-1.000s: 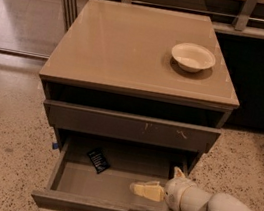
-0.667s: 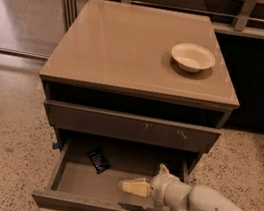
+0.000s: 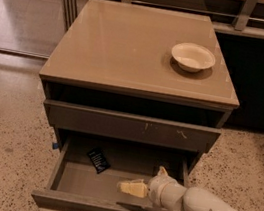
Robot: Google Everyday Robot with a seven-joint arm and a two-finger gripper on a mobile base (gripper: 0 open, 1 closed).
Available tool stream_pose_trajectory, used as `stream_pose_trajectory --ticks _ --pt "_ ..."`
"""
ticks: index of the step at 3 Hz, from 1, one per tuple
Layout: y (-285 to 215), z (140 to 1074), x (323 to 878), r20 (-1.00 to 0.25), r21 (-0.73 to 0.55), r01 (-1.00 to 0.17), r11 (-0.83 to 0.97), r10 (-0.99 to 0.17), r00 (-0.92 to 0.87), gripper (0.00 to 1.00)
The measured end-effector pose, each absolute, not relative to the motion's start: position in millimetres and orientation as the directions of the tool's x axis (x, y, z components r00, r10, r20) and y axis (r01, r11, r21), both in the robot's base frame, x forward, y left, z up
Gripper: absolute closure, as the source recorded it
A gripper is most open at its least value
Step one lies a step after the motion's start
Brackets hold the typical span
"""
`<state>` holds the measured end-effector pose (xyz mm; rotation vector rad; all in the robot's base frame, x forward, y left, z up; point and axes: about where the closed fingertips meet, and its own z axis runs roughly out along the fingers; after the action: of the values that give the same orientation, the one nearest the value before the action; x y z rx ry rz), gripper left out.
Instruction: Pick rxbar blueberry from middle drawer and place on counter
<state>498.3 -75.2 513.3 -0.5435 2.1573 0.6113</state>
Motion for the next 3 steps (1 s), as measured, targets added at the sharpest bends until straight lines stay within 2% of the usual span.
stream_pose_trajectory --ticks 1,2,3 --pt "-73.1 485.6 507.1 -0.798 0.188 -0.529 0.828 -0.185 -0.574 0.0" --pt "-47.9 439.5 533.1 -0.807 0.147 -0.54 0.829 -0.215 -0.55 0.0" --pt "-46.0 437.7 533.6 -0.807 0.15 -0.54 0.828 -0.213 -0.551 0.0"
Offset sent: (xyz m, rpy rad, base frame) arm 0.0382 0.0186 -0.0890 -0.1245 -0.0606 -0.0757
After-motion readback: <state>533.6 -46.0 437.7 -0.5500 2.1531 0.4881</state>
